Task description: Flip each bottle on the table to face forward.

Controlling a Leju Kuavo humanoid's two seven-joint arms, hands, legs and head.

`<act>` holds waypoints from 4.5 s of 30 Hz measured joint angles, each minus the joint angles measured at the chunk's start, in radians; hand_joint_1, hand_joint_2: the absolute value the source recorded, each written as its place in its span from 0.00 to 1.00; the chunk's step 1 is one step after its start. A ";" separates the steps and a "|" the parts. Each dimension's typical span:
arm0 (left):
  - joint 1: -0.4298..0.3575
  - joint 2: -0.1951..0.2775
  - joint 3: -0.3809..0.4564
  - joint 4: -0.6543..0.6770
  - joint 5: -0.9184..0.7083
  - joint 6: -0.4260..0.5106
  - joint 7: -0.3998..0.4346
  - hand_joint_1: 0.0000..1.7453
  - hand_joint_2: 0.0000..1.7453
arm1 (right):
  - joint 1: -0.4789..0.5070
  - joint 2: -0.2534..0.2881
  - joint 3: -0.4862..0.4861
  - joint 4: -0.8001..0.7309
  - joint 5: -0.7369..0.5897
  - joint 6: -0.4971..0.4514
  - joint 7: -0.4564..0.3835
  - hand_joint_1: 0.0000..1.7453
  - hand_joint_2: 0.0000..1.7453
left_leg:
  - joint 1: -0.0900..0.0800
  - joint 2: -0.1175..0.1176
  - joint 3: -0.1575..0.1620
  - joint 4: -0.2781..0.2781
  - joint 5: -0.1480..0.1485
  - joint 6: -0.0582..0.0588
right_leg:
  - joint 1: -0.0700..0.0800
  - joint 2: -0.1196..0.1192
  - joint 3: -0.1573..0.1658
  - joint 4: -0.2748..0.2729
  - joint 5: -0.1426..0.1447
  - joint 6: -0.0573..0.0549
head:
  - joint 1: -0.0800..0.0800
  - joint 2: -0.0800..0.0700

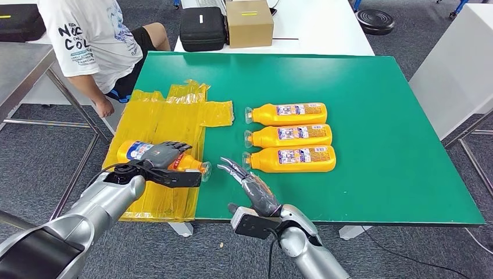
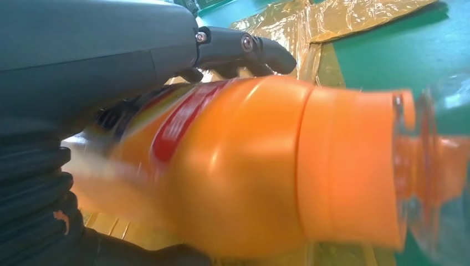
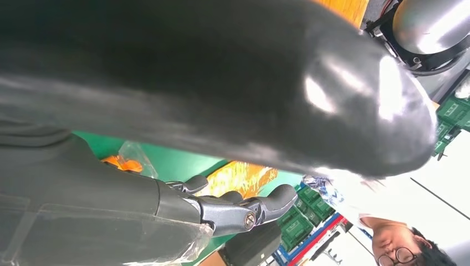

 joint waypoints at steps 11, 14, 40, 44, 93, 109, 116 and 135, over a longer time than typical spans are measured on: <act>-0.002 0.000 0.000 0.001 -0.008 -0.011 -0.002 0.00 1.00 | 0.000 0.000 0.000 0.014 -0.014 -0.002 -0.012 0.00 0.00 | 0.000 0.000 0.000 0.000 0.000 0.000 | 0.000 0.000 0.000 0.000 0.000 0.000 | 0.000 0.000; -0.003 0.000 0.000 0.001 -0.009 -0.015 -0.003 0.00 1.00 | 0.000 0.000 0.000 0.017 -0.015 -0.002 -0.013 0.00 0.00 | 0.000 0.000 0.000 0.000 0.000 0.000 | 0.000 0.000 0.000 0.000 0.000 0.000 | 0.000 0.000; -0.041 0.051 -0.040 -0.098 0.013 0.000 -0.192 0.00 1.00 | -0.001 -0.003 -0.018 0.037 -0.042 -0.022 -0.014 0.00 0.00 | 0.000 0.000 -0.001 0.000 0.000 0.000 | 0.000 0.000 -0.001 0.000 0.000 0.000 | 0.000 0.000; -0.028 0.070 -0.047 -0.143 0.032 0.025 -0.194 0.00 1.00 | -0.004 -0.003 -0.020 0.048 -0.044 -0.022 -0.015 0.00 0.00 | 0.000 0.000 -0.001 0.000 0.000 0.000 | 0.000 0.000 -0.001 0.000 0.000 0.000 | 0.000 0.000; 0.471 -0.051 0.291 -0.747 0.752 0.249 -0.343 0.00 1.00 | -0.153 -0.288 -0.260 0.123 0.355 -0.035 0.161 0.00 1.00 | -0.003 -0.003 -0.003 0.001 0.000 0.002 | -0.003 -0.002 -0.003 -0.001 0.000 0.002 | 0.000 0.000; 0.455 -0.080 0.287 -0.679 0.758 0.263 -0.353 0.00 1.00 | -0.142 -0.443 -0.251 0.188 0.318 0.071 0.151 0.00 1.00 | -0.003 -0.002 -0.004 0.001 -0.001 0.002 | -0.003 -0.001 -0.003 -0.001 0.000 0.002 | -0.001 0.000; 0.449 -0.086 0.286 -0.659 0.757 0.270 -0.351 0.00 1.00 | -0.172 -0.443 -0.227 0.240 0.317 0.068 0.146 0.00 1.00 | -0.003 -0.001 -0.004 0.001 0.000 0.002 | -0.003 -0.001 -0.003 -0.001 0.000 0.002 | 0.000 0.000; 0.425 -0.095 0.279 -0.632 0.739 0.270 -0.346 0.00 1.00 | -0.266 -0.392 -0.157 0.290 0.318 0.039 0.120 0.00 1.00 | -0.003 -0.001 -0.004 0.001 0.000 0.002 | -0.003 -0.001 -0.003 -0.001 0.000 0.002 | 0.000 0.000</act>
